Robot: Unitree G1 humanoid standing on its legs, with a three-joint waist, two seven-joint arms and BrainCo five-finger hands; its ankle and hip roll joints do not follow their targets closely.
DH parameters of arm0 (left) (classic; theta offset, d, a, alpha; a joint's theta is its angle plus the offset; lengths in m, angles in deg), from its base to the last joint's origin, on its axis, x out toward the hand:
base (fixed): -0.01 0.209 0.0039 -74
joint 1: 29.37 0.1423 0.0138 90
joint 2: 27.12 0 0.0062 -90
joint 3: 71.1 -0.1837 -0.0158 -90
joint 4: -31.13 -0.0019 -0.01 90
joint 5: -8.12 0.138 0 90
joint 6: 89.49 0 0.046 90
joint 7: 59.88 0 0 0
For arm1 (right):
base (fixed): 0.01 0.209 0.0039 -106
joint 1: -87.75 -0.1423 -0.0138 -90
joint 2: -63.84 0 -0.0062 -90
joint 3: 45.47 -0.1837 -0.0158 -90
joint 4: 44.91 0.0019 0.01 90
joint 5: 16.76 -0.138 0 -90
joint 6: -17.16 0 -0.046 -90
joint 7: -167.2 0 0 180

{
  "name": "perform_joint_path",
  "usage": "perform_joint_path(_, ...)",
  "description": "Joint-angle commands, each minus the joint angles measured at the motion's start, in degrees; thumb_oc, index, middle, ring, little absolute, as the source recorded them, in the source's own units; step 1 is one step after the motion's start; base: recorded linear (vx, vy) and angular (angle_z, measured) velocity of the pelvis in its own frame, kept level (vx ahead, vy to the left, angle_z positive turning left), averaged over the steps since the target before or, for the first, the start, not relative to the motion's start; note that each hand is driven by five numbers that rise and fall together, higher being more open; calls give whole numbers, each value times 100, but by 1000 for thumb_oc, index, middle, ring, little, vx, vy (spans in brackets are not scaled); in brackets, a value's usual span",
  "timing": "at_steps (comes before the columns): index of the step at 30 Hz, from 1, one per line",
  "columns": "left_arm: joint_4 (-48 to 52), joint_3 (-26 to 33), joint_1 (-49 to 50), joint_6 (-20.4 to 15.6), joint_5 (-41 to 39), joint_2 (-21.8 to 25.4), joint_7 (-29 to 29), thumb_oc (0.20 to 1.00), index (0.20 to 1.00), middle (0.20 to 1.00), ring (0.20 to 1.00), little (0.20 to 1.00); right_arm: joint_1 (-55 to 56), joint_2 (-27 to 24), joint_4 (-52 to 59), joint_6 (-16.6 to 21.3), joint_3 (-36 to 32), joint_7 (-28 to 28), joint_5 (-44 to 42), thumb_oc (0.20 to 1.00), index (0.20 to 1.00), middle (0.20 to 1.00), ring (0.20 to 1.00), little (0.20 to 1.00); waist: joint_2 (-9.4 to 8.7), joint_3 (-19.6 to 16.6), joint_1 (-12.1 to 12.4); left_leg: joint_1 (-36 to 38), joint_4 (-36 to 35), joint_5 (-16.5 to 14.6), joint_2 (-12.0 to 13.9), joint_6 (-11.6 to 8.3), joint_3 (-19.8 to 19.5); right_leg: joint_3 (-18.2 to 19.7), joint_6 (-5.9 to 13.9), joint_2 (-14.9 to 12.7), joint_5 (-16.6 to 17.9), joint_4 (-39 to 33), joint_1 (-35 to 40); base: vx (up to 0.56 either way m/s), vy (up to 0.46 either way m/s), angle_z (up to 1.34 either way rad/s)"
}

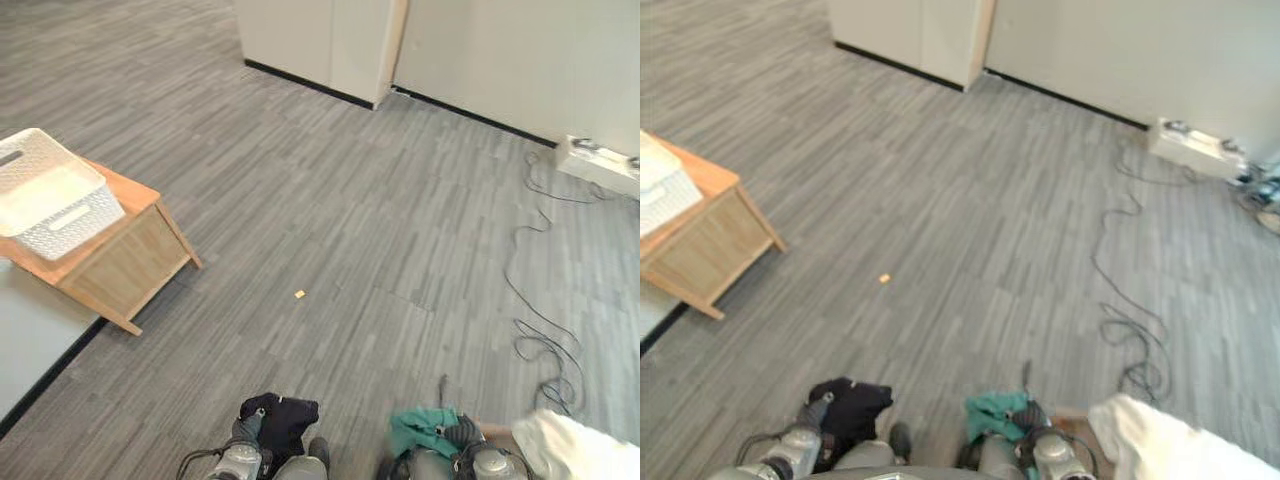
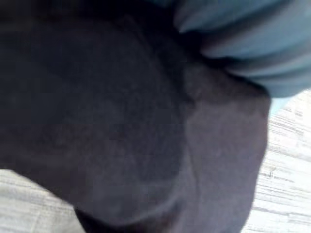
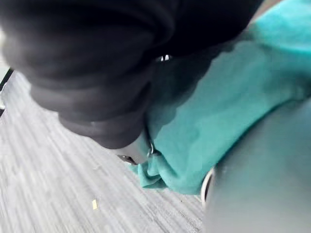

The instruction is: Tidy up the quilt and then pick up the clothes from the bed and put them into the laundry hamper.

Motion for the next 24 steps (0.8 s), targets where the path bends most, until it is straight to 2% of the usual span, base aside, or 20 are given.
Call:
perform_joint_path(1, -62, -251, -477, -217, 435, -252, 134, 200, 200, 200, 200, 200, -98, 7, -103, -182, -123, 88, 433, 200, 200, 200, 200, 200, -9, 363, -147, 502, -90, -382, 234, -554, -190, 1336, 575, -454, 1095, -1288, 388, 416, -215, 136)
perform_joint_path(2, -63, -251, -478, -217, 435, -251, 134, 200, 200, 200, 200, 200, -99, 8, -103, -182, -123, 88, 433, 200, 200, 200, 200, 200, -13, 357, -144, 494, -90, -378, 231, -553, -187, 1340, 575, -456, 1105, -1297, 381, 771, -479, 156)
perform_joint_path(3, -173, -223, -439, -256, 389, -250, 134, 200, 200, 200, 200, 200, -13, 0, -192, -294, -53, 150, 667, 200, 200, 200, 200, 200, -99, 305, -210, 755, -34, -582, 436, -743, -314, 1570, 658, -566, 1246, -1261, 210, 356, -267, 150)
perform_joint_path(6, -259, -138, -246, -275, 372, -223, 110, 200, 200, 200, 200, 200, 100, -19, -262, -362, -38, 92, 832, 200, 200, 200, 200, 200, -194, 184, -224, 988, 346, -686, 728, -877, -486, 1378, 671, -479, 1214, -1017, 294, 467, -399, 90)
perform_joint_path(7, -274, -91, -150, -247, 370, -197, 110, 200, 200, 200, 200, 200, 112, -15, -331, -323, -66, 88, 839, 200, 200, 200, 200, 200, -178, 130, -200, 810, 981, -279, 1037, -1009, -552, 1345, 558, -322, 1207, -1043, 370, 474, -594, 68)
perform_joint_path(8, -254, -38, -79, -219, 349, -198, 100, 200, 200, 200, 200, 200, 158, -23, -342, -282, -78, 22, 757, 200, 200, 200, 200, 200, -190, 153, -131, 478, 1820, 200, 1318, -989, -571, 1322, 356, -166, 1136, -1068, 555, 396, -616, 51)
perform_joint_path(9, -211, -22, -55, -212, 348, -201, 61, 200, 200, 200, 200, 200, 168, -50, -329, -267, -90, -1, 702, 200, 200, 200, 200, 200, -281, 250, -66, -88, 2820, 486, 1361, -840, -650, 1163, 206, -136, 1101, -1138, 769, 460, -763, 55)
perform_joint_path(10, -107, -19, 19, -206, 343, -199, 28, 200, 200, 200, 200, 200, 60, -104, -235, -213, -62, -56, 500, 200, 200, 200, 200, 200, -392, 559, 173, -677, 3873, 500, 1389, -434, -406, 919, -133, 75, 929, -1269, 1288, 315, -552, 72)
perform_joint_path(11, -106, -19, 17, -205, 343, -197, 28, 200, 200, 200, 200, 200, 57, -102, -236, -213, -63, -57, 500, 200, 200, 200, 200, 200, -404, 548, 166, -696, 3868, 512, 1376, -430, -410, 914, -132, 63, 935, -1272, 1274, 409, -541, 61)
perform_joint_path(12, -73, -41, 87, -183, 388, -214, -11, 200, 200, 200, 200, 200, -54, -133, -254, -229, 35, -27, 586, 200, 200, 200, 200, 200, -444, 713, 407, -1286, 4477, -45, 778, -426, -223, 837, -169, 140, 711, -1339, 1533, 199, -176, 46)
perform_joint_path(13, -73, -41, 86, -182, 388, -212, -11, 200, 200, 200, 200, 200, -56, -131, -255, -229, 35, -27, 586, 200, 200, 200, 200, 200, -456, 699, 399, -1305, 4471, -35, 766, -420, -224, 833, -166, 129, 713, -1337, 1514, 476, -254, 5)
perform_joint_path(14, -97, 16, 190, -138, 405, -265, -66, 200, 200, 200, 200, 200, -104, -93, -259, -237, 64, 19, 638, 200, 200, 200, 200, 200, -440, 702, 547, -1534, 3804, -157, 399, -458, 150, 817, -124, 225, 504, -1283, 1666, 437, -107, -35)
perform_joint_path(16, -144, 26, 252, -111, 442, -280, -79, 200, 200, 200, 200, 200, -119, -60, -294, -260, 69, 58, 686, 200, 200, 200, 200, 200, -440, 664, 591, -1567, 3329, -197, 374, -412, 458, 770, -105, 274, 377, -1251, 1748, 490, -93, -38)
perform_joint_path(17, -192, 17, 349, -39, 576, -298, -57, 200, 200, 200, 200, 200, -192, -1, -352, -279, 43, 109, 698, 200, 200, 200, 200, 200, -370, 544, 617, -1702, 2349, -136, 498, -398, 1199, 585, -76, 442, 76, -1280, 2039, 641, -40, 12)
perform_joint_path(18, -199, 57, 362, 2, 611, -302, -16, 200, 200, 200, 200, 200, -215, 45, -385, -290, 12, 176, 692, 200, 200, 200, 200, 200, -334, 477, 616, -1690, 1889, -87, 557, -525, 1627, 452, -42, 523, -148, -1272, 2284, 643, -39, 41)
perform_joint_path(19, -196, 58, 365, 5, 613, -302, -14, 200, 200, 200, 200, 200, -215, 47, -388, -289, 13, 178, 693, 200, 200, 200, 200, 200, -347, 481, 615, -1661, 1835, -60, 530, -522, 1636, 451, -37, 506, -151, -1269, 2288, 493, 1, 85)
perform_joint_path(20, -196, 98, 344, 31, 617, -299, 22, 200, 200, 200, 200, 200, -245, 131, -410, -301, -24, 193, 663, 200, 200, 200, 200, 200, -312, 395, 581, -1569, 1301, 183, 658, -598, 2247, 222, -7, 595, -282, -1255, 2453, 675, 26, 96)
perform_joint_path(21, -190, 184, 359, 17, 563, -339, -23, 200, 200, 200, 200, 200, -139, 243, -505, -340, -40, 201, 694, 200, 200, 200, 200, 200, -330, 212, 554, -1340, 900, 121, 633, -462, 2706, -101, 114, 637, -271, -991, 2628, 677, 38, 100)
perform_joint_path(23, -223, 193, 364, 17, 503, -348, -28, 200, 200, 200, 200, 200, -68, 314, -550, -353, -40, 181, 699, 200, 200, 200, 200, 200, -336, 188, 543, -1190, 807, 44, 404, -293, 2577, -229, 272, 550, -128, -515, 2557, 543, 112, 78)
perform_joint_path(24, -242, 205, 359, 21, 443, -374, -46, 200, 200, 200, 200, 200, -23, 372, -577, -349, -35, 193, 741, 200, 200, 200, 200, 200, -354, 178, 519, -1084, 778, -56, 189, -168, 2435, -287, 555, 481, 154, 150, 2441, 649, 187, 97)
